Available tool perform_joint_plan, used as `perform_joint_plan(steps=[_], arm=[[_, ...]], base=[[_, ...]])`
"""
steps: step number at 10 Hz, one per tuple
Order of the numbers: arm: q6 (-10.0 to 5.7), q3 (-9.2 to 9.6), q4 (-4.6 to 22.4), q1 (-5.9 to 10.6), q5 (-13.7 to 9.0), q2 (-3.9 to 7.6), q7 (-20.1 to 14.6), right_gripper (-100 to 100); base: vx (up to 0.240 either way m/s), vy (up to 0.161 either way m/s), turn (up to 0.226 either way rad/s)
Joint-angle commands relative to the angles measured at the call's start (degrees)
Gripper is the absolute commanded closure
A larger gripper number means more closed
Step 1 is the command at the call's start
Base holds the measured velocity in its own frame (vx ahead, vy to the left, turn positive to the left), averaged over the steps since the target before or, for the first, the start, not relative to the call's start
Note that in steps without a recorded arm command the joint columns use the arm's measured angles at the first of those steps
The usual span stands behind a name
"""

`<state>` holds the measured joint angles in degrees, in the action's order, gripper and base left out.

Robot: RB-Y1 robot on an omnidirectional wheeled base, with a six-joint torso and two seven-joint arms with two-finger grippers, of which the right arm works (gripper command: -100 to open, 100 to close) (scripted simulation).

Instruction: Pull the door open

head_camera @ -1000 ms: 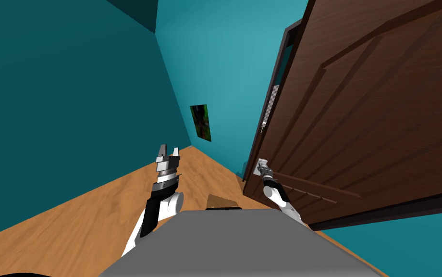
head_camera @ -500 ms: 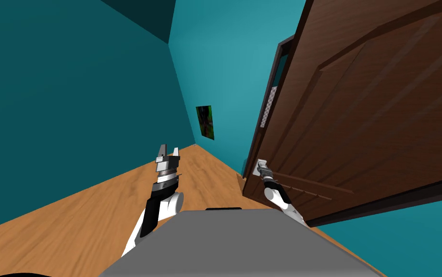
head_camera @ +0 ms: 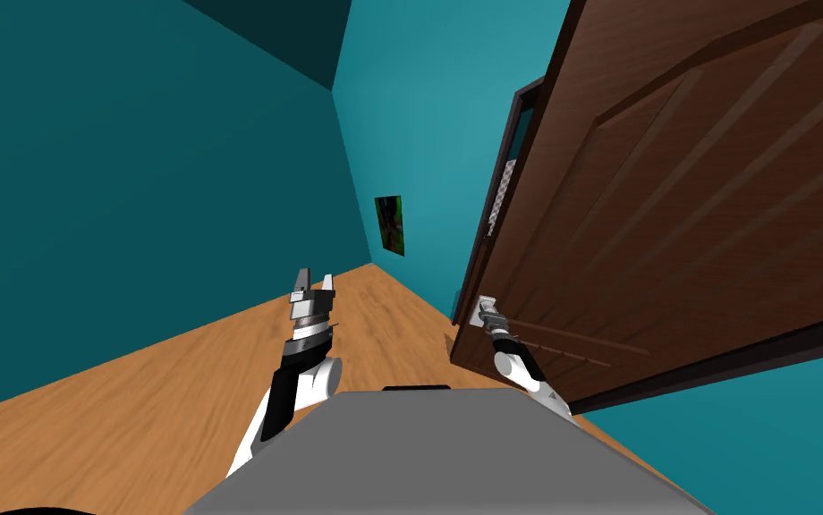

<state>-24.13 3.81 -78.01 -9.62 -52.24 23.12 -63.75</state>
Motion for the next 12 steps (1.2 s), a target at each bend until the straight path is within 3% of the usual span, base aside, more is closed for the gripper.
perform_joint_plan(steps=[1, 4, 5, 12], arm=[[-0.4, 1.14, -0.5, -0.63, 0.1, 0.95, -1.1, 100], [-0.92, 2.63, -1.3, -1.45, 0.2, 2.38, -2.5, 100], [-0.73, 2.38, -1.0, -1.28, 0.2, 2.2, -2.2, 100], [-3.02, 6.52, -2.9, -3.64, 0.6, 6.52, -6.1, 100]], base=[[-0.27, -0.05, 0.148], [-0.208, -0.028, 0.099], [-0.089, -0.011, 0.026], [-0.198, -0.043, 0.124]])
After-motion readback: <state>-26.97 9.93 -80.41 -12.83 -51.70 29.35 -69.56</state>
